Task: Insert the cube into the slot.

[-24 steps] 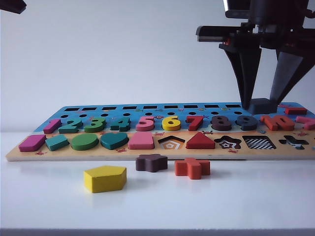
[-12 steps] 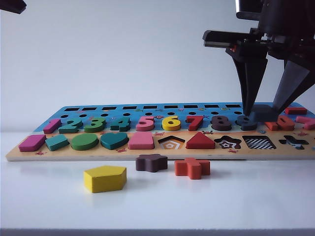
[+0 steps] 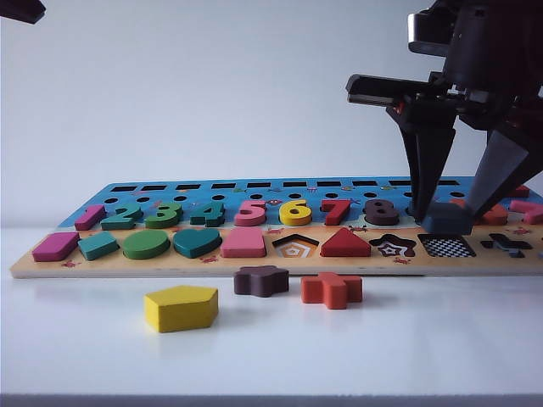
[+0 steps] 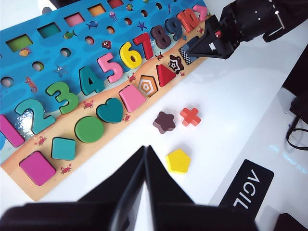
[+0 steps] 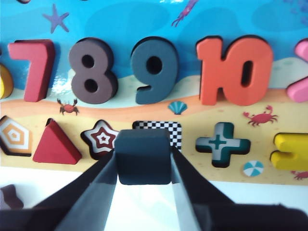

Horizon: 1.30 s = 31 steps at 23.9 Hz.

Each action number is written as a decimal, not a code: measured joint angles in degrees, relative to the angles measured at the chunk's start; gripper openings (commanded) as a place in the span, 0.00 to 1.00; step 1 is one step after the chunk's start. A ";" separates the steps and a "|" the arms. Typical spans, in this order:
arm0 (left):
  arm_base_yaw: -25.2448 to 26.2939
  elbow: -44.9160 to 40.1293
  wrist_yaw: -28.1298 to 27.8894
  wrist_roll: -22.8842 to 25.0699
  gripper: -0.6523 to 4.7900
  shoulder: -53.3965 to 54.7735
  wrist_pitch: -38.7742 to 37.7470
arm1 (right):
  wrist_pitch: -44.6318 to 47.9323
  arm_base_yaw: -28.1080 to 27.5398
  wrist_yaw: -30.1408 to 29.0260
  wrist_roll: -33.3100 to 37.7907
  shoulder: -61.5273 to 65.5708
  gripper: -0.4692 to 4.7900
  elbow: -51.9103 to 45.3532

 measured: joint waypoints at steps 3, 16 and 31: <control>0.00 0.00 0.00 0.00 0.14 0.00 0.00 | 0.20 0.00 0.42 -0.02 0.00 0.12 -0.31; 0.00 0.02 0.00 0.00 0.14 0.00 0.00 | 0.87 0.00 1.36 0.24 0.00 0.12 -1.70; 0.00 0.00 0.00 0.00 0.14 0.00 0.00 | 2.21 0.00 1.60 0.24 0.63 0.12 -1.70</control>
